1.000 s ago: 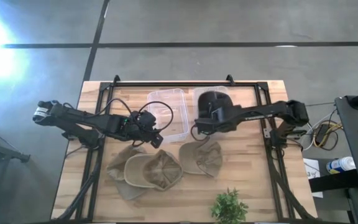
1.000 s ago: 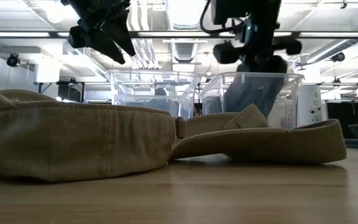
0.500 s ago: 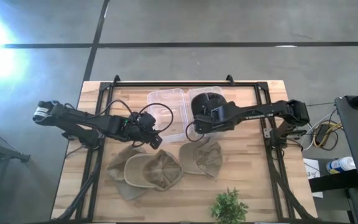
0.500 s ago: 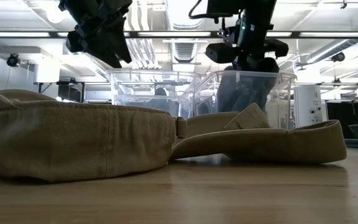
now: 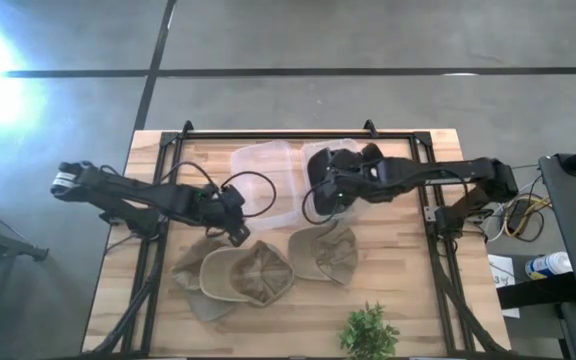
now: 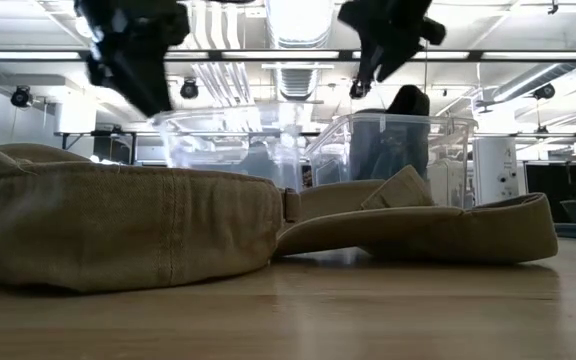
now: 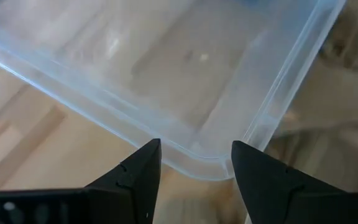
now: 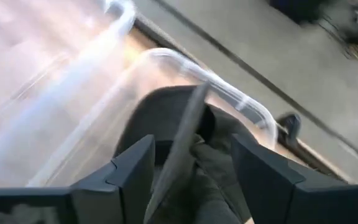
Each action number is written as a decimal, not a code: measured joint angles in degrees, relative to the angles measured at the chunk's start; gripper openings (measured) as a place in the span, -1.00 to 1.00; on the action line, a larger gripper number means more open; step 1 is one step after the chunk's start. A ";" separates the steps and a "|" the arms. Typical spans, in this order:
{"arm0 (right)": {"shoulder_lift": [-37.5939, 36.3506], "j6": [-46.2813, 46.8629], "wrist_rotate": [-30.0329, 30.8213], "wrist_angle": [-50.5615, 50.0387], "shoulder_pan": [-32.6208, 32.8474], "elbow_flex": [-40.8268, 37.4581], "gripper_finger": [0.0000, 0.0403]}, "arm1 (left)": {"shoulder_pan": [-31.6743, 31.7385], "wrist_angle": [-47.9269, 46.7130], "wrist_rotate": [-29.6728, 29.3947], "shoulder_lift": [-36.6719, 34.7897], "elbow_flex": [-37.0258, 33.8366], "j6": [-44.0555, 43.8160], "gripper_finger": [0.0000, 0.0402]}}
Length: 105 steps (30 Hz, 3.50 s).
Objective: Pick & Place hat
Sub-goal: Adjust the left transparent bin
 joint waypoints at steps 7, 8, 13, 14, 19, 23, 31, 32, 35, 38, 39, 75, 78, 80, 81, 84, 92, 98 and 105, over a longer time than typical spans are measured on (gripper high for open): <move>-3.21 -10.22 -4.49 0.43 0.39 1.94 0.04 | -0.07 -9.48 18.32 -0.41 -0.26 4.18 -0.04; -3.66 -10.42 -4.61 0.44 0.39 1.94 0.04 | -0.11 -9.77 20.78 -0.44 -0.39 5.40 -0.04; -5.48 -10.37 -4.59 0.37 0.39 1.94 0.04 | -0.16 -7.16 17.59 -0.36 -0.82 6.83 -0.04; -5.74 -10.37 -4.56 0.36 0.39 1.94 0.04 | -0.16 -6.21 15.65 -0.36 -0.79 6.91 -0.04; -6.17 -10.37 -4.55 0.33 0.39 1.92 0.04 | -0.16 0.04 5.74 -0.36 -0.25 6.82 -0.04; -6.11 -10.25 -4.55 0.31 0.39 1.90 0.04 | -0.05 0.26 -2.12 -0.39 1.98 7.52 -0.04; -6.06 -8.97 -4.48 0.29 0.39 1.85 0.04 | 3.43 3.13 -17.30 -0.34 6.18 16.79 -0.04; -6.06 -8.93 -4.48 0.26 0.39 1.83 0.04 | 4.41 3.78 -16.94 -0.32 6.30 17.84 -0.04; -5.98 -8.71 -4.44 0.29 0.39 1.83 0.04 | 7.51 5.73 -15.91 -0.31 6.20 21.75 -0.04; -5.93 -8.14 -4.46 0.29 0.39 1.83 0.04 | 11.27 7.90 -13.03 -0.25 5.40 26.47 -0.04; -5.93 -7.99 -4.44 0.29 0.39 1.82 0.04 | 12.50 8.74 -12.12 -0.12 5.23 27.74 -0.04; -6.04 -3.86 0.13 -3.81 0.20 1.81 0.04 | -2.78 50.33 -36.00 -18.32 -31.67 -59.35 -0.04; -6.04 -3.86 0.13 -4.21 0.20 1.79 0.04 | -1.52 53.28 -37.38 -17.96 -33.27 -57.16 -0.04; -6.04 -3.86 0.11 -4.51 0.20 1.79 0.04 | -0.42 53.32 -37.16 -17.74 -33.68 -56.92 -0.04; -6.04 -3.86 0.11 -4.58 0.20 1.79 0.04 | 0.16 53.32 -37.00 -17.66 -33.77 -56.85 -0.04; -6.04 -3.87 0.11 -4.84 0.20 1.79 0.04 | 2.11 53.59 -36.47 -17.36 -33.76 -55.68 -0.06; -6.04 -3.87 0.11 -4.95 0.20 1.79 0.04 | 9.59 53.67 -28.01 -16.57 -32.17 -50.25 -0.23; -6.04 -3.90 0.07 -6.62 0.20 1.77 0.04 | 14.77 53.36 -21.09 -15.94 -30.13 -45.08 -0.56; -6.06 -3.28 -0.09 -11.39 0.20 1.77 0.04 | 20.92 42.22 -12.35 -15.27 -19.95 -34.41 -0.91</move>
